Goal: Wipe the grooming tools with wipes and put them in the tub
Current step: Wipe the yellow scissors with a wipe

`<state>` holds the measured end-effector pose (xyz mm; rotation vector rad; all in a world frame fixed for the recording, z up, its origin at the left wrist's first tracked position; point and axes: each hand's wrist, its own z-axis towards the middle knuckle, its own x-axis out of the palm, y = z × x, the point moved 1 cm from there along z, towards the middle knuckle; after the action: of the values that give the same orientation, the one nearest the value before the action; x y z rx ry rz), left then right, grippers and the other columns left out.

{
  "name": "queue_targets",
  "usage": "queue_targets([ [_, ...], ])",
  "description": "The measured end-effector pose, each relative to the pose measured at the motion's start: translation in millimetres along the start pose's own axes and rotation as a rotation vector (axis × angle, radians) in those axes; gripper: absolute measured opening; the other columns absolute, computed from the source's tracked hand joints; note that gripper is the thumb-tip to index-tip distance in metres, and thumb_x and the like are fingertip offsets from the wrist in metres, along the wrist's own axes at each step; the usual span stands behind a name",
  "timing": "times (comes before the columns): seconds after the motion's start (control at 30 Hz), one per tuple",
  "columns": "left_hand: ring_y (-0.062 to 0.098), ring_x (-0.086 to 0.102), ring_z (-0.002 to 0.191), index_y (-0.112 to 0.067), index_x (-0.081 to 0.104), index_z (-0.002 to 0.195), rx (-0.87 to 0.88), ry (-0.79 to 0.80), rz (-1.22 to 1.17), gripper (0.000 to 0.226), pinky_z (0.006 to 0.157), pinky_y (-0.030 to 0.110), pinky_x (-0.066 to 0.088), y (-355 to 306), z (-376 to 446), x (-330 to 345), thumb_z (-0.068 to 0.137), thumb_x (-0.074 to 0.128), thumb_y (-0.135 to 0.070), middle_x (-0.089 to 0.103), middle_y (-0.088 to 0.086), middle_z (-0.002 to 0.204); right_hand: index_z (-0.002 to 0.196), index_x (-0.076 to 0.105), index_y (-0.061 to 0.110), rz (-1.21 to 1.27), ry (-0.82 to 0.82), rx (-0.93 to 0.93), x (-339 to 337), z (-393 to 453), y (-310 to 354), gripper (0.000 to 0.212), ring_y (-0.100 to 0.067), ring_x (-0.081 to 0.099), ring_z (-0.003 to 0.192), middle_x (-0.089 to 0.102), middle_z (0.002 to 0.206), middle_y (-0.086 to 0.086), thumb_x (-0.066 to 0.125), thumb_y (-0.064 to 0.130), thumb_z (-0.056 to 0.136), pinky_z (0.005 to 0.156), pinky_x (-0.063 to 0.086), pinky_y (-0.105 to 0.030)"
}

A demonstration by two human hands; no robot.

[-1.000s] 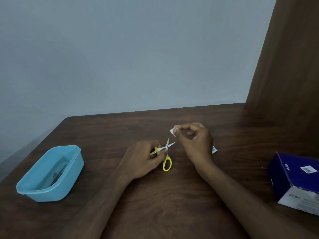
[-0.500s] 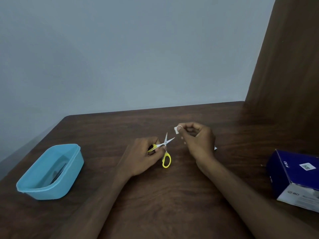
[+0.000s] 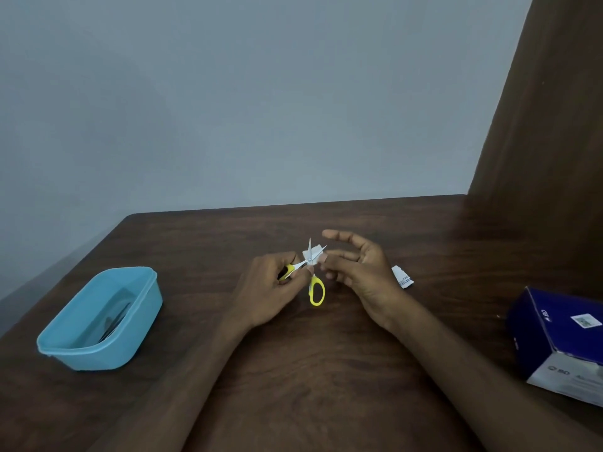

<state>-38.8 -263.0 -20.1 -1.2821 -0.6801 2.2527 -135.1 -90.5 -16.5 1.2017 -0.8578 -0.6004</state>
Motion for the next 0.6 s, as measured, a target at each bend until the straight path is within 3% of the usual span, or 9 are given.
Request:
queue_targets([
  [0.07, 0.007, 0.036, 0.053, -0.014, 0.062, 0.074, -0.010, 0.004, 0.010, 0.044, 0.053, 0.040, 0.036, 0.2, 0.1, -0.2, 0.098, 0.060, -0.050, 0.045, 0.003, 0.057, 0.121, 0.071, 0.014, 0.068, -0.052, -0.008, -0.5, 1.1, 2.2, 0.040, -0.023, 0.062, 0.074, 0.079, 0.086, -0.011, 0.073, -0.010, 0.088, 0.073, 0.048, -0.037],
  [0.2, 0.007, 0.033, 0.052, -0.012, 0.066, 0.074, -0.016, 0.003, -0.007, 0.046, 0.053, 0.035, 0.031, -0.8, -1.1, -1.2, 0.094, 0.059, -0.053, 0.041, -0.005, 0.054, 0.121, 0.068, 0.010, 0.293, -0.155, 0.008, -4.9, 3.6, 7.4, 0.034, -0.014, 0.063, 0.066, 0.080, 0.106, -0.019, 0.071, -0.007, 0.091, 0.063, 0.054, -0.025],
  [0.3, 0.008, 0.030, 0.053, -0.009, 0.061, 0.070, -0.011, -0.008, -0.097, 0.049, 0.053, 0.034, 0.027, -4.9, -2.0, -4.2, 0.094, 0.060, -0.053, 0.033, -0.009, 0.056, 0.120, 0.068, 0.009, 0.017, -0.199, -0.006, -7.6, 3.7, 1.0, 0.033, -0.015, 0.065, 0.066, 0.081, 0.093, -0.013, 0.073, -0.006, 0.091, 0.064, 0.056, -0.026],
  [0.4, 0.009, 0.029, 0.055, -0.008, 0.051, 0.066, 0.000, 0.009, -0.150, 0.050, 0.055, 0.035, 0.025, -7.3, -3.1, -6.2, 0.097, 0.061, -0.046, 0.031, -0.009, 0.059, 0.122, 0.068, 0.016, -0.231, -0.043, -0.041, -0.7, -2.0, -1.3, 0.035, -0.012, 0.070, 0.071, 0.083, 0.091, -0.006, 0.078, 0.003, 0.091, 0.072, 0.056, -0.028],
  [0.5, 0.013, 0.029, 0.057, -0.009, 0.044, 0.065, -0.013, 0.056, -0.170, 0.055, 0.056, 0.041, 0.026, -8.3, -2.9, -6.6, 0.095, 0.058, -0.053, 0.030, -0.004, 0.062, 0.127, 0.066, 0.018, -0.171, 0.090, -0.059, 1.6, -5.3, 5.3, 0.037, -0.008, 0.072, 0.077, 0.083, 0.095, -0.008, 0.077, 0.005, 0.094, 0.067, 0.051, -0.023],
  [0.6, 0.014, 0.028, 0.057, -0.012, 0.038, 0.063, -0.018, 0.080, -0.191, 0.055, 0.057, 0.046, 0.027, -8.5, -2.4, -7.1, 0.093, 0.058, -0.054, 0.028, -0.002, 0.062, 0.130, 0.065, 0.017, -0.133, 0.122, -0.059, 0.5, -3.7, 8.2, 0.039, -0.013, 0.072, 0.082, 0.082, 0.095, -0.009, 0.075, 0.003, 0.094, 0.068, 0.048, -0.031],
])
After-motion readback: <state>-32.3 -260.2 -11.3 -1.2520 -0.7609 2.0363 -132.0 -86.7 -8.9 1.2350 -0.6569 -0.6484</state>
